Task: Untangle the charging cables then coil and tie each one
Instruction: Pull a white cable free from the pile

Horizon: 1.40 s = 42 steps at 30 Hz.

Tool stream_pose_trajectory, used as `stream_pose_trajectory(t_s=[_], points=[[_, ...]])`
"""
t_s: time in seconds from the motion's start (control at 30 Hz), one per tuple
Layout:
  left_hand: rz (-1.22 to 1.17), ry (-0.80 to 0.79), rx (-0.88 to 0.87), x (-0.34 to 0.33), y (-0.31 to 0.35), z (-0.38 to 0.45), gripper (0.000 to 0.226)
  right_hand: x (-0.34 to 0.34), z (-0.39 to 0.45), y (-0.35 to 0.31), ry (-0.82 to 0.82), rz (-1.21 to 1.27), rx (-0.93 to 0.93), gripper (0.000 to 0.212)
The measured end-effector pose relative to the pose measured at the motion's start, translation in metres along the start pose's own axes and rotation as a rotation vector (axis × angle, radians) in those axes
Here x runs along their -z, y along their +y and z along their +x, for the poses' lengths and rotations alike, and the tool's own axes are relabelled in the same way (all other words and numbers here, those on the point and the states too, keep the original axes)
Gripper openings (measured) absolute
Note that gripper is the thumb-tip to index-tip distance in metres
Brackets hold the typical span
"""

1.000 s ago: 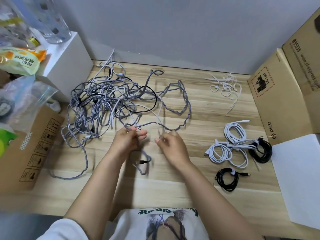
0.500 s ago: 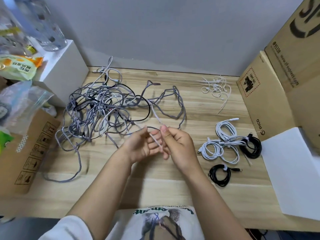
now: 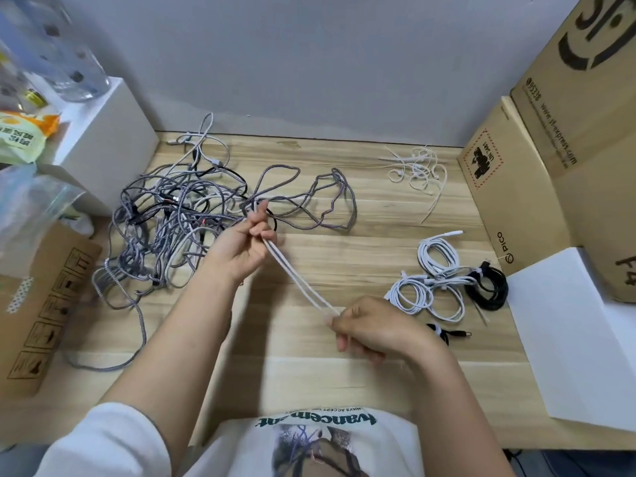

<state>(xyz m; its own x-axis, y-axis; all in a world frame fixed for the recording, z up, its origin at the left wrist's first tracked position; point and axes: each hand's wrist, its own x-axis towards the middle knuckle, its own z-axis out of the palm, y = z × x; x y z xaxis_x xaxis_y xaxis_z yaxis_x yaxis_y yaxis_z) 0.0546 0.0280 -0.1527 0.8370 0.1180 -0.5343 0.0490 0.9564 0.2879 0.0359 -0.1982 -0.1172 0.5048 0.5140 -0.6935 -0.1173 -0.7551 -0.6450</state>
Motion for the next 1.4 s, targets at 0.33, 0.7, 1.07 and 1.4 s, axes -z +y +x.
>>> stream_pose_trajectory(t_s=[0.33, 0.7, 1.07, 1.4], points=[[0.212, -0.091, -0.025, -0.002, -0.038, -0.022, 0.022, -0.029, 0.057, -0.046, 0.389, 0.131, 0.323, 0.040], [0.139, 0.045, 0.123, -0.009, -0.007, -0.006, 0.033, -0.018, 0.013, -0.064, 0.380, 0.209, 0.517, 0.044], [0.140, 0.089, -0.001, -0.008, 0.025, 0.002, 0.031, 0.006, -0.030, -0.072, 0.324, 0.469, 0.662, 0.051], [0.733, -0.303, -0.061, -0.022, -0.019, -0.040, 0.043, -0.007, 0.024, -0.058, 0.311, 0.629, 0.451, 0.008]])
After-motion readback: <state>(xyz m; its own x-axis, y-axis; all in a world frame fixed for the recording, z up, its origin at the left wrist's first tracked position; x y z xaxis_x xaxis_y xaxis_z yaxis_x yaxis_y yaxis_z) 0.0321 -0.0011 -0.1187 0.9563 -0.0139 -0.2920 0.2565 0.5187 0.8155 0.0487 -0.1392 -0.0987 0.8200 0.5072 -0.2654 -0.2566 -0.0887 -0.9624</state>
